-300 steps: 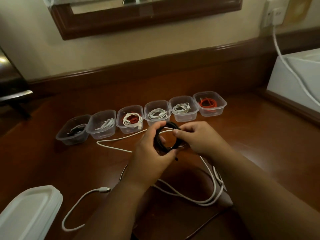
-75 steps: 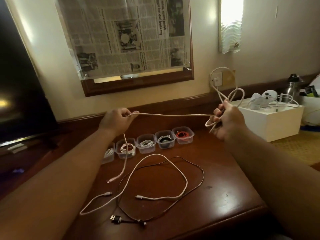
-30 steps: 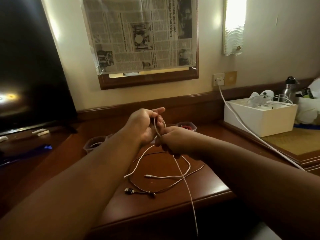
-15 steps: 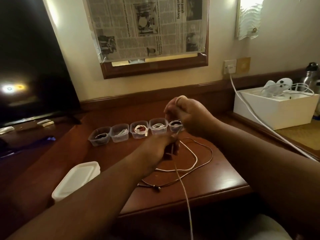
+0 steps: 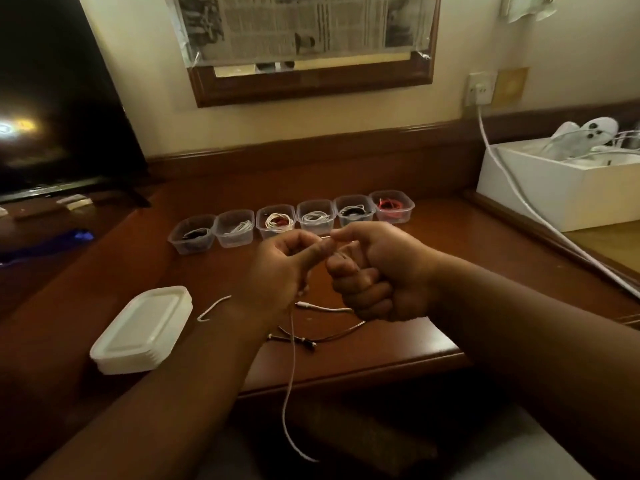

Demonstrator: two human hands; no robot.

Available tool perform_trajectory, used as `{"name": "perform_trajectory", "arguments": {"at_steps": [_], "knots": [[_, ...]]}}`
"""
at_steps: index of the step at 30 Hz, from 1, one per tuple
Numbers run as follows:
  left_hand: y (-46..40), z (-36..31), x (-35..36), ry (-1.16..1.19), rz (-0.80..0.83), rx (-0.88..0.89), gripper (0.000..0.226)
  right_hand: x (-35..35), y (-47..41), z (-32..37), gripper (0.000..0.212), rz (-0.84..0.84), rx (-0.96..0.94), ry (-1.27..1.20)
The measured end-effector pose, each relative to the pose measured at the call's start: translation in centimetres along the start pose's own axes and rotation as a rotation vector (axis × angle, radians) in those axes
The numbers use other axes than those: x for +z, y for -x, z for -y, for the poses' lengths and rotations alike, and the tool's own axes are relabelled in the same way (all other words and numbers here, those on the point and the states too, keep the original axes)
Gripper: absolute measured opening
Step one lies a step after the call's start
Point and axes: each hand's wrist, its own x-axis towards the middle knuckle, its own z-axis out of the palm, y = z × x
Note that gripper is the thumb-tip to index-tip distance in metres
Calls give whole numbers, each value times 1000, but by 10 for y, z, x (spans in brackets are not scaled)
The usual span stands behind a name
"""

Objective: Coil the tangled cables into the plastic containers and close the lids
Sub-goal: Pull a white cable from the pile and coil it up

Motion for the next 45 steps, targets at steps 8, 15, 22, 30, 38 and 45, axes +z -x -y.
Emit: {"name": "perform_trajectory", "arguments": {"at_steps": [8, 15, 22, 30, 38, 45], "knots": [[26, 14, 36, -23, 22, -109, 18, 0, -5, 12, 23, -382, -823, 298], [8, 11, 8, -398, -38, 135, 13, -10, -17, -7, 44, -687, -411, 1667], [7, 9, 14, 170, -128, -92, 18, -3, -4, 2, 61, 34, -195, -102], [23, 14, 40, -150, 53, -64, 15, -2, -8, 8, 39, -525, -765, 535], [9, 2, 10, -377, -69, 148, 4, -9, -15, -9, 64, -622, -320, 1332], [11, 0, 25, 248, -182, -212, 13, 4, -7, 10, 76, 86, -444, -272]]}}
